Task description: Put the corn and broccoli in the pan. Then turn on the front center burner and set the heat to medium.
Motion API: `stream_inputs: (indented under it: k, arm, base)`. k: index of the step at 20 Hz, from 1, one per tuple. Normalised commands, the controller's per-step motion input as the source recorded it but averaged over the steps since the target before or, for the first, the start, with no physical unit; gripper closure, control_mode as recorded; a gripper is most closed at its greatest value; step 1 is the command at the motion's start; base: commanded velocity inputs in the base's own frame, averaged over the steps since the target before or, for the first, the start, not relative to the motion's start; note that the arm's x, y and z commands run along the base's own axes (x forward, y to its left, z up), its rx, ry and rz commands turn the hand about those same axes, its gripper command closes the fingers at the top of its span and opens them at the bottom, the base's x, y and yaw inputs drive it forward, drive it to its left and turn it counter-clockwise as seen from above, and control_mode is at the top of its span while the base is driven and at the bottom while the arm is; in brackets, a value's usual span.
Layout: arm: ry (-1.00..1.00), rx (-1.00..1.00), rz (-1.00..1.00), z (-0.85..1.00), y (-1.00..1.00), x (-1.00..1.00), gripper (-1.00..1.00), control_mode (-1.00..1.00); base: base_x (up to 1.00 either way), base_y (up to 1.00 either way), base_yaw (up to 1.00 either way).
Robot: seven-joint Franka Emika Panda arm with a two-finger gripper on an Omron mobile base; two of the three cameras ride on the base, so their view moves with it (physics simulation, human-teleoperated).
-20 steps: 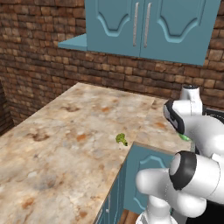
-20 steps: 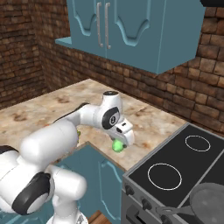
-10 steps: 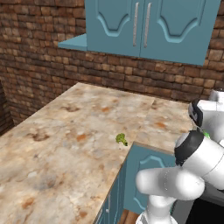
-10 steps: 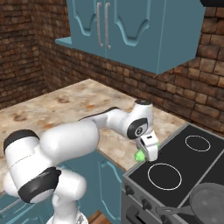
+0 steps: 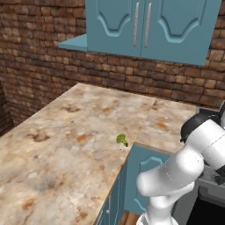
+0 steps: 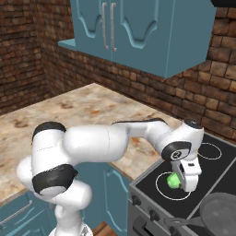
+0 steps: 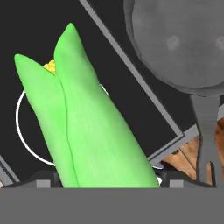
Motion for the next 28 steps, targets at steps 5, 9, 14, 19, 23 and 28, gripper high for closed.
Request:
stream_inputs:
  k: [5,9,14,19,23,28]
  arm:
    - [-0.01,0.08,-0.18,0.0,-0.82,-0.43,1.0,-1.0]
    - [0.0,0.0,-0.17,-0.32,-0.29,-0.11,1.0,-1.0]
    - [0.0,0.0,-0.11,-0.18,-0.07,0.0,1.0,-1.0]
    - [0.01,0.0,-0.1,0.12,-0.28,0.0,1.0,-1.0]
    - [0.03,0.0,-0.11,0.09,-0.29,0.0,1.0,-1.0]
    - [0.0,0.0,-0.14,-0.16,-0.27,0.0,1.0,-1.0]
  base:
    - [0.0,0.0,0.0]
    - [0.0,0.0,0.0]
    - [0.0,0.0,0.0]
    - [0.0,0.0,0.0]
    - [0.0,0.0,0.0]
    - [0.0,0.0,0.0]
